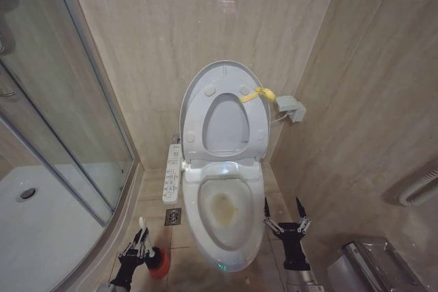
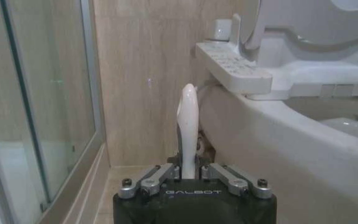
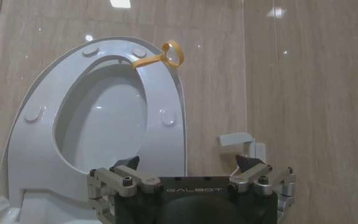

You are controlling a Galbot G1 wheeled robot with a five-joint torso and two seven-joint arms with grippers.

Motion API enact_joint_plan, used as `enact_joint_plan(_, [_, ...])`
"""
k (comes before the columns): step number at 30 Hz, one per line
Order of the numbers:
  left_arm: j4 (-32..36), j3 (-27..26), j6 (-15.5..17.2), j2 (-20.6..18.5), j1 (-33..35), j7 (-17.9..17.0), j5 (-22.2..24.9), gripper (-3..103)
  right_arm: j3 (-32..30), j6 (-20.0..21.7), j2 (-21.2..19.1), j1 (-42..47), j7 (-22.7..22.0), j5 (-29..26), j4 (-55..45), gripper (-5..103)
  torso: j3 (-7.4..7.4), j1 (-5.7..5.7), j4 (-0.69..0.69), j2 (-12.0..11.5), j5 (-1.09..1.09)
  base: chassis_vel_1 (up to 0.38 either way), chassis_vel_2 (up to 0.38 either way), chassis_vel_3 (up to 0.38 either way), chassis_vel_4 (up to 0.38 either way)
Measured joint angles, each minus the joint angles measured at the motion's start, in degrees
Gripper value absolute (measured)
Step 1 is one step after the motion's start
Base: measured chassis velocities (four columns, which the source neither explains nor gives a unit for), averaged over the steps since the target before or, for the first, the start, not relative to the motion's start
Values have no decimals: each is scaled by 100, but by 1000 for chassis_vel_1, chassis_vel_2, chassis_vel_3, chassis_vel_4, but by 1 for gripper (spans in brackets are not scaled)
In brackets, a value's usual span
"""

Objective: Open the toilet lid, clean the toilet bowl with a toilet brush, close the toilet lid, and flush.

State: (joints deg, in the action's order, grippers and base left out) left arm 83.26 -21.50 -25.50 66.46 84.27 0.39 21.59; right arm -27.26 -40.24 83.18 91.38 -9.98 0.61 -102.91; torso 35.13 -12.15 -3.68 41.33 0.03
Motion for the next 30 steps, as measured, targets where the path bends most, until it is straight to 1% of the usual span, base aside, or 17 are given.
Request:
enact_joint_plan(12, [-289, 88, -14, 91, -206, 95, 43, 15, -19, -5, -65, 6, -7, -35, -2, 100, 0, 0, 0, 0, 0, 0, 0, 0, 0])
enact_joint_plan(20, [-438, 151, -14, 140, -311, 99, 32, 15, -32, -5, -93, 1, -9, -76, 20, 100, 0, 0, 0, 0, 0, 0, 0, 0, 0])
enact_joint_plan(23, [-613, 167, -14, 153, -428, 104, 18, 15, -44, -4, -113, -33, -11, -95, 48, 100, 0, 0, 0, 0, 0, 0, 0, 0, 0])
enact_joint_plan(30, [-695, 210, -8, 133, -478, 108, 15, 15, -25, 6, -85, -105, -10, -97, 121, 100, 0, 0, 0, 0, 0, 0, 0, 0, 0])
